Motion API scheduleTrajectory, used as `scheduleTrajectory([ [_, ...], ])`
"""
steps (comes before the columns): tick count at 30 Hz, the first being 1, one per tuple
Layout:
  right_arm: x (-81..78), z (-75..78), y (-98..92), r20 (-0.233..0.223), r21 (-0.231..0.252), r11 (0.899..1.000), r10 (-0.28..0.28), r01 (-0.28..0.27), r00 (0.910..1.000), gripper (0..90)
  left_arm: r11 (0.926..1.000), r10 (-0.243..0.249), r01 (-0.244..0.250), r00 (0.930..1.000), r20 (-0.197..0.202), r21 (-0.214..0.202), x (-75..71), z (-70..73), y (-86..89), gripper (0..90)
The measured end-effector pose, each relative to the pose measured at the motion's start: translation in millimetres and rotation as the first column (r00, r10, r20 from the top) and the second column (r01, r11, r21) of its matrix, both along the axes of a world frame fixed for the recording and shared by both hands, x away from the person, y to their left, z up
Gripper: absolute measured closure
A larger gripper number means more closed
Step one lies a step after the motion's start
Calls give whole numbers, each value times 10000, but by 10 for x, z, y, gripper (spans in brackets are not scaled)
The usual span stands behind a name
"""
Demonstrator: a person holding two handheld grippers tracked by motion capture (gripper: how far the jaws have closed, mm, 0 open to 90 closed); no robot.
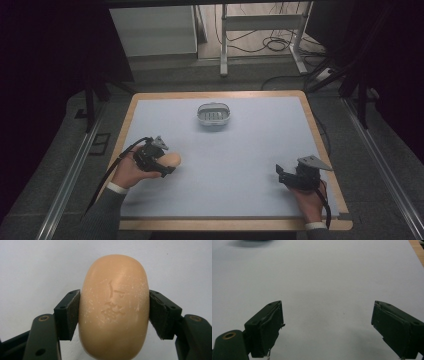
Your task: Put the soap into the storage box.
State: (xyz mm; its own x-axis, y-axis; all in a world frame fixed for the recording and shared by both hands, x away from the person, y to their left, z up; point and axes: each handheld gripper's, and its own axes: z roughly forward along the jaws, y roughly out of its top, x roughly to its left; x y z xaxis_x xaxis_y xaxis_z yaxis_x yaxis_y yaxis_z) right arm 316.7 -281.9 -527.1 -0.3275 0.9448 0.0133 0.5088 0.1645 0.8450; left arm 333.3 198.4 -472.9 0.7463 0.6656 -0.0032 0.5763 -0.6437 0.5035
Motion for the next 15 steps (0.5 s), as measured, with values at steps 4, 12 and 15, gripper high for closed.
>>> scheduleTrajectory([
  [4,0,0,0,-5,1,10000,-2,2,10000,108,10000,33,-33,10000,50,-52,6,10,-4,322],
  [12,1,0,2,-15,-4,10000,4,-4,10000,107,9999,89,-89,10000,-5,-117,61,18,-4,322],
  [15,1,1,0,-32,-3,10000,16,-16,10000,107,9999,91,-91,10000,4,-145,82,25,-15,322],
])
